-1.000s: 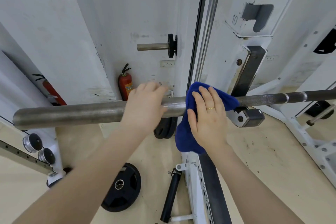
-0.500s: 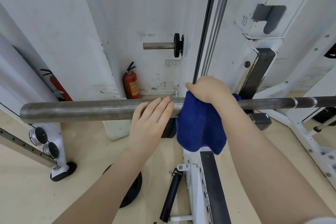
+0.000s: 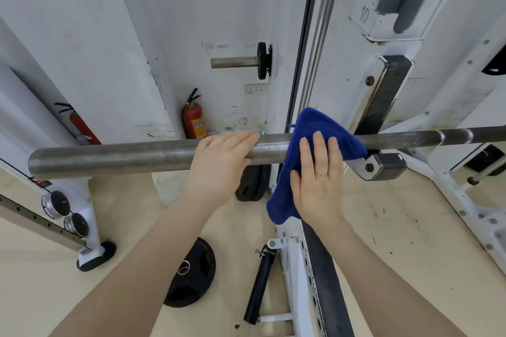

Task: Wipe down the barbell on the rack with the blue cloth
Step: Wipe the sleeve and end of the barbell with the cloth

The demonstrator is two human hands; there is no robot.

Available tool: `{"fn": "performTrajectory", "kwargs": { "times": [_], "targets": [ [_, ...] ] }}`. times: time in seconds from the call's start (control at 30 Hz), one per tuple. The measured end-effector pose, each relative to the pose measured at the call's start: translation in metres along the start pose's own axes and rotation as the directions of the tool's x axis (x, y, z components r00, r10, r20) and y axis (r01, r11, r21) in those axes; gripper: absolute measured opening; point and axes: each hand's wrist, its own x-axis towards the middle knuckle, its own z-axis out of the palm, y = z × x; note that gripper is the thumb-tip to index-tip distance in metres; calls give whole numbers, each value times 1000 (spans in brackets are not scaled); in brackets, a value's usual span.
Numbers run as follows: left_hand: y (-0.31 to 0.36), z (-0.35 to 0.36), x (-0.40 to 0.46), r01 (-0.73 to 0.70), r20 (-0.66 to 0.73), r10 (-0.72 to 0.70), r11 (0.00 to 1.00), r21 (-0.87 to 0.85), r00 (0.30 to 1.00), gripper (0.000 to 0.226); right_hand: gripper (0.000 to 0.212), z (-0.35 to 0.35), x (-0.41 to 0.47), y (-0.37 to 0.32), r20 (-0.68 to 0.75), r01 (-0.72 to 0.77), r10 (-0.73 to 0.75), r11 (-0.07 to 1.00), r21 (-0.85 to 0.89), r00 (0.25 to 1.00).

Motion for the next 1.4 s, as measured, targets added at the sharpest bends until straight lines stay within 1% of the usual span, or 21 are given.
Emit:
{"fn": "performTrajectory", "kwargs": {
  "times": [0.07, 0.13, 0.2, 0.23, 0.3, 0.37, 0.4, 0.47, 0.53, 0.6, 0.7, 0.73, 0.8, 0.9, 1.0, 1.07, 1.1, 1.17, 1.3, 1.37, 1.4],
  "targets": [
    [-4, -13, 11, 56, 116, -40, 988, -143, 993, 44, 49, -5, 13, -2, -6, -10, 10, 999, 34, 1000],
    [-1, -17, 14, 39, 105, -28, 994, -102, 994, 49, 40, -13, 34, -4, 1, -26, 26, 996, 83, 1000],
    [7, -14, 7, -16, -61, 15, 1000, -12, 998, 50, 36, -26, 60, -7, 83, -95, 87, 991, 90, 993],
    [10, -10, 3, -21, -151, 22, 1000, 4, 988, 47, 37, -32, 74, -7, 182, -147, 130, 986, 81, 975],
    [10, 0, -7, 0, -262, 15, 998, 57, 965, 44, 44, -31, 103, -4, 456, -237, 189, 970, 52, 870],
    [5, 9, -14, 19, -270, 25, 987, 160, 963, 47, 45, -24, 127, 1, 676, -290, 201, 957, 20, 709],
    [1, 13, -16, 21, -261, 34, 978, 205, 965, 49, 44, -20, 135, 3, 734, -291, 194, 957, 6, 651],
    [-5, 20, -18, 8, -242, 60, 962, 271, 969, 52, 42, -17, 142, 3, 769, -291, 204, 956, -24, 606],
    [-9, 22, -16, -5, -236, 73, 961, 276, 969, 56, 44, -18, 139, 3, 732, -309, 219, 951, -12, 645],
    [-9, 20, -13, -18, -210, 69, 971, 239, 975, 58, 47, -24, 126, 2, 626, -310, 223, 950, 31, 747],
    [-9, 11, -8, -31, -161, 54, 989, 145, 985, 58, 40, -32, 93, 0, 319, -228, 165, 958, 173, 934],
    [-10, 8, -7, -29, -142, 46, 992, 121, 989, 58, 37, -31, 80, 0, 222, -195, 149, 960, 203, 964],
    [-11, 2, -5, -18, -95, 27, 996, 89, 995, 56, 34, -20, 55, 2, 113, -152, 128, 960, 233, 985],
    [-11, -5, -1, 2, -17, -1, 998, 65, 1000, 55, 32, -11, 28, 0, 75, -146, 131, 955, 258, 989],
    [-11, -5, 0, 16, 14, -17, 998, 66, 1000, 54, 30, -15, 27, -3, 125, -209, 180, 939, 275, 976],
    [-10, -4, -2, 25, 9, -25, 998, 63, 1000, 53, 22, -27, 34, -11, 265, -345, 254, 850, 398, 930],
    [-8, -4, -4, 33, 1, -33, 997, 66, 999, 52, 19, -35, 35, -15, 311, -460, 343, 729, 506, 886],
    [0, -6, -12, 56, -1, -57, 996, 73, 998, 52, 18, -56, 39, -18, 395, -650, 577, 342, 679, 715],
    [26, -13, -27, 15, -7, -15, 999, 36, 1000, 58, 22, -88, 29, 11, 370, -718, 786, 130, 684, 495],
    [44, -10, -36, -88, -30, 88, 996, -2, 996, 58, 23, -100, 23, 31, 423, -719, 814, -10, 695, 398],
    [53, -7, -39, -129, -34, 127, 991, -35, 991, 56, 25, -104, 19, 40, 468, -733, 799, -53, 678, 376]
  ]
}}
